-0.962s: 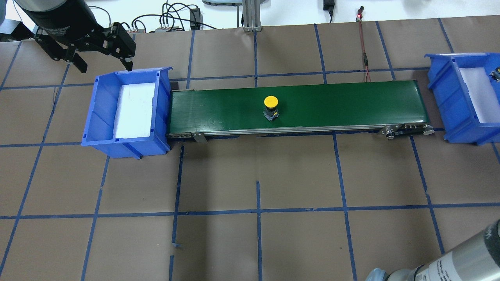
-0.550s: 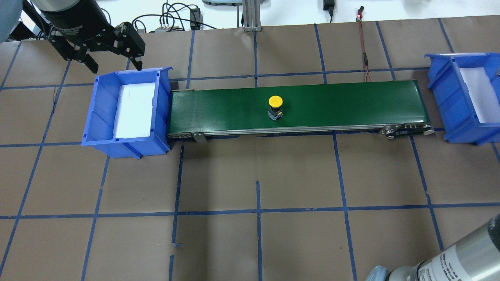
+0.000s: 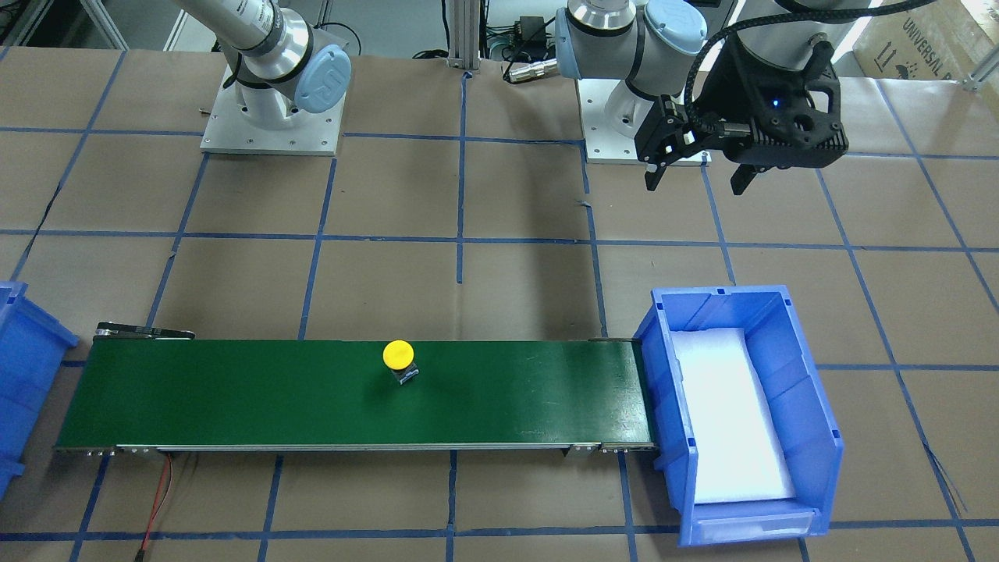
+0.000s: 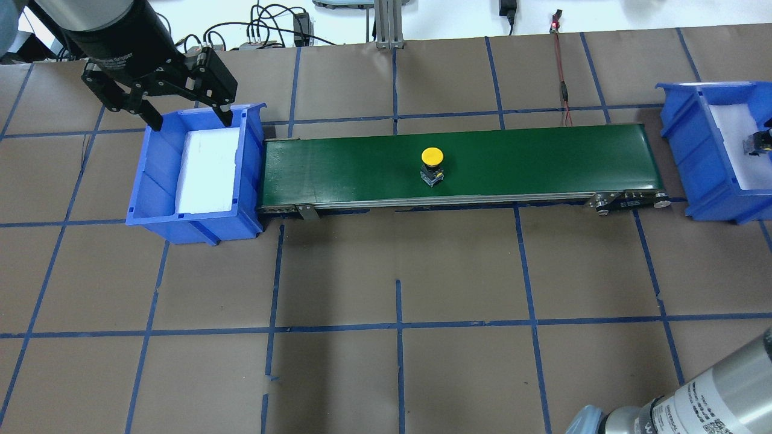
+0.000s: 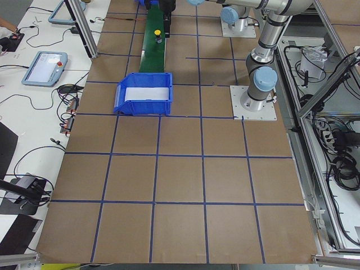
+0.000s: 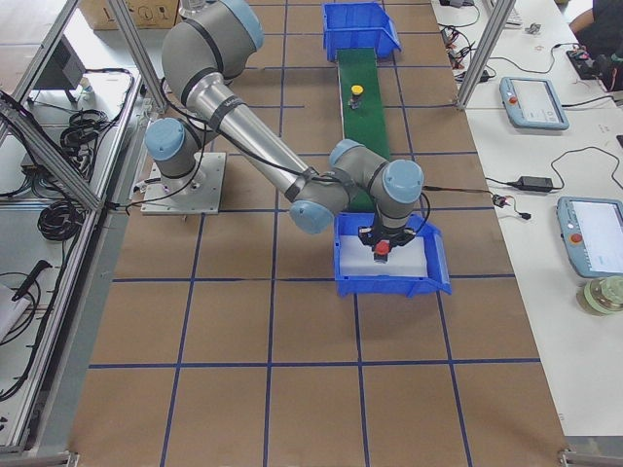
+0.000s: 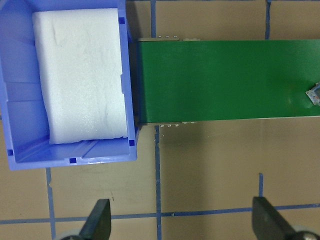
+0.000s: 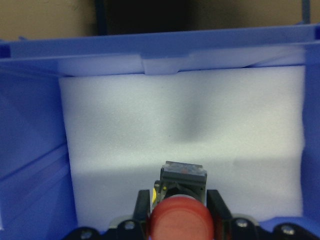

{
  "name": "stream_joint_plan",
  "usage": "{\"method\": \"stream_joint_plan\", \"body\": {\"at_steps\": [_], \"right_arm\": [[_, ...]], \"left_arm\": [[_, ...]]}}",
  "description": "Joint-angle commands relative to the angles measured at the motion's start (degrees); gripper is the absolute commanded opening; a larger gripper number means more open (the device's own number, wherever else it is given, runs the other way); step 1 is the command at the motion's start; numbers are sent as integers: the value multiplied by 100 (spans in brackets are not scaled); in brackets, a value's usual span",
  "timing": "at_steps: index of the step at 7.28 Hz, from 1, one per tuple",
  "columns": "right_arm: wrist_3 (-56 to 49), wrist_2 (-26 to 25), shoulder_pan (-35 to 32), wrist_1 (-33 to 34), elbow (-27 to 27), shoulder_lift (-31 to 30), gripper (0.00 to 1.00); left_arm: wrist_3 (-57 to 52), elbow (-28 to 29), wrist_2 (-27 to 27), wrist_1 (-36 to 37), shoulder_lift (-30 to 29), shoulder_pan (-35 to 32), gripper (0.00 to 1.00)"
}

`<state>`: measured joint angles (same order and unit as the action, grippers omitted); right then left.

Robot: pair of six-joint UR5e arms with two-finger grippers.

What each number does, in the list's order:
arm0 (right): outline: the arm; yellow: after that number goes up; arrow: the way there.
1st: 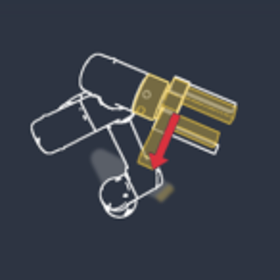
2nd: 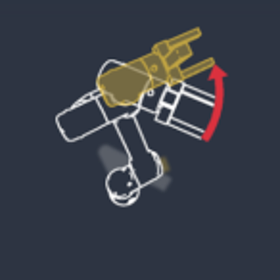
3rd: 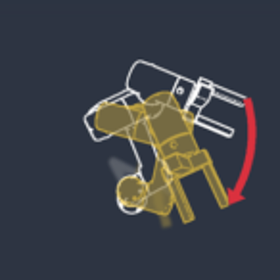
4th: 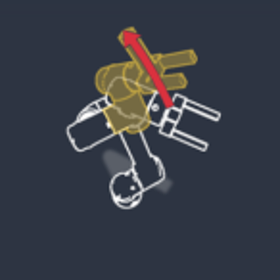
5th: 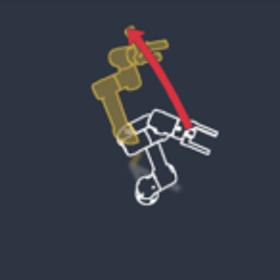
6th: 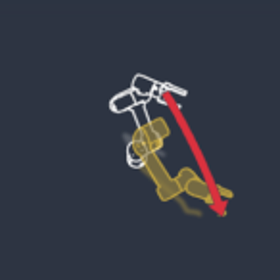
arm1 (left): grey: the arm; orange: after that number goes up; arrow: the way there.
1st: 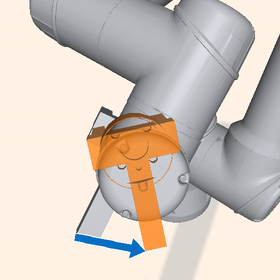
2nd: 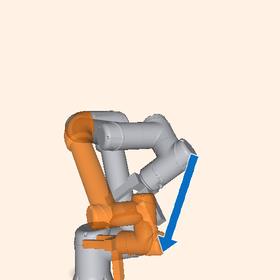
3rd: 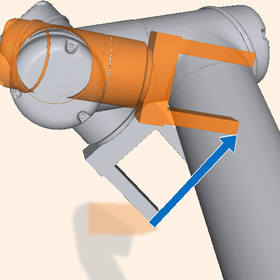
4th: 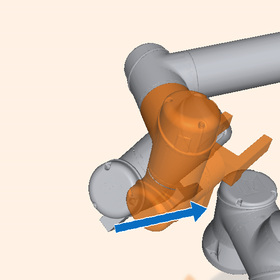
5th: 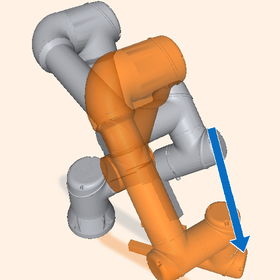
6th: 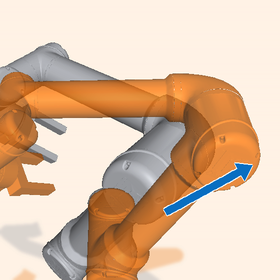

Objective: Transport two buttons from left to right
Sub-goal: 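Release the red button in the bin and raise the right gripper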

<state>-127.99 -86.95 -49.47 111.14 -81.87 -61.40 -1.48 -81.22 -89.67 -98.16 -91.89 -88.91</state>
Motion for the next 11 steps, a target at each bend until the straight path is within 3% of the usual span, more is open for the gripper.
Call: {"method": "stream_joint_plan", "body": {"at_steps": [1, 3, 4, 5, 7, 9, 11], "right_arm": [[-348, -33, 183, 197, -75, 224, 16], [-507, -15, 184, 557, 4, 444, 18], [-507, 37, 184, 471, 13, 349, 71], [-499, 37, 184, 278, 30, 296, 99], [-473, -24, 131, -159, 309, 121, 100], [-411, -50, -375, -1275, 1317, 58, 100], [42, -68, -947, -1751, 1480, -72, 100]], "left_arm": [[51, 167, -176, -133, -223, 22, 100], [69, 335, -209, -535, -259, -4, 100], [208, 326, -200, -511, -242, -4, 100], [340, 239, -192, -493, -181, -4, 100], [315, 230, -200, -258, -197, 22, 100], [271, 221, -209, -300, -154, 57, 100], [324, 221, -209, -300, -154, 58, 100]]}}
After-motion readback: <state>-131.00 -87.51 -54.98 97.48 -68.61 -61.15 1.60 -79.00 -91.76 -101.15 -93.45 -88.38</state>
